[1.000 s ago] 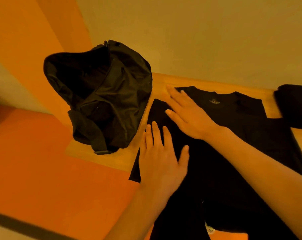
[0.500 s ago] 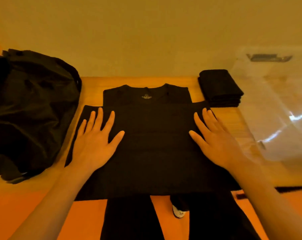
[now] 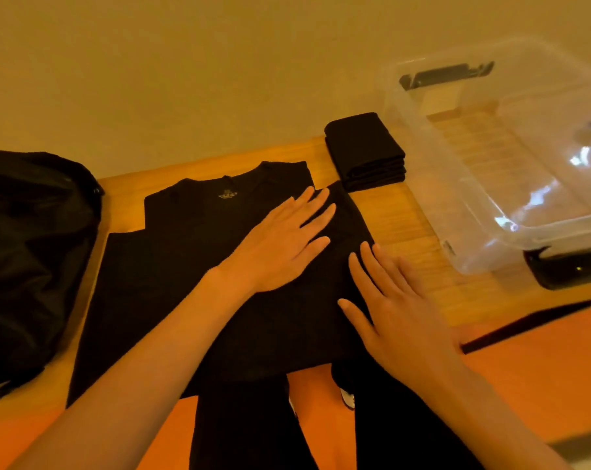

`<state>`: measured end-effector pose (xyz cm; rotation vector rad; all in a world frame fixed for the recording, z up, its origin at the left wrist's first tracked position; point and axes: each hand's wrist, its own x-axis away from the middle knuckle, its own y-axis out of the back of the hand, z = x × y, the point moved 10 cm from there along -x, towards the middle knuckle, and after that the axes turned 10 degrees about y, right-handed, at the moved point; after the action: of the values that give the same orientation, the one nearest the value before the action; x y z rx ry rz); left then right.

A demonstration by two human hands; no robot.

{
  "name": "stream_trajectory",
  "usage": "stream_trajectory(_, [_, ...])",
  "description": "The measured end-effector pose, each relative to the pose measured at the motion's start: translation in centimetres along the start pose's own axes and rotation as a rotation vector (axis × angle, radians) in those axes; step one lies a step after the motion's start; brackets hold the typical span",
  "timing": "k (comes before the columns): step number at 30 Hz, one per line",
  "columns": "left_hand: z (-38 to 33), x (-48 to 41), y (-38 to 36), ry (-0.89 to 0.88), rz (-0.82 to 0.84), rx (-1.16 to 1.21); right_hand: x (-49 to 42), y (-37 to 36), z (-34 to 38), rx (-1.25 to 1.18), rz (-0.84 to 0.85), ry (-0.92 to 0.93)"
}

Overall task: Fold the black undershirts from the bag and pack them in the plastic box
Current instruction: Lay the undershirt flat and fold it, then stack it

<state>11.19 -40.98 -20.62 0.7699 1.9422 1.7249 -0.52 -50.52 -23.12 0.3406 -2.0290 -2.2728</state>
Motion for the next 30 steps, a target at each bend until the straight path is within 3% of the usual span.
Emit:
stream_trajectory(5, [-0.9,-3.4,-2.2,-0.073,0.105,-0.127,0.9,-0.2,0.1,0.000,0.032,-0.004])
stream_trajectory(12, [-2.0,-2.6,-0.2,-0.087,-0.093,-0.062,1.7,-0.2,0.4,-0.016,0.040,0.049])
stream_trajectory(15, [-3.4,-2.3,0.7,-0.184,-0.176,-0.087,1.6,-0.2,0.4,-0.023,0.054,0.044])
stream_trajectory(21, [-3.5,-3.4,-2.7,-0.246,0.093,-0.083,1.6,-0.3,0.4,-0.040,0.058,0.014])
stream_trajectory(30, [-2.7,-4.3,-2.7,-0.247,0.045,-0.132,2.7,-0.3,0.4,-0.038,0.067,0.023])
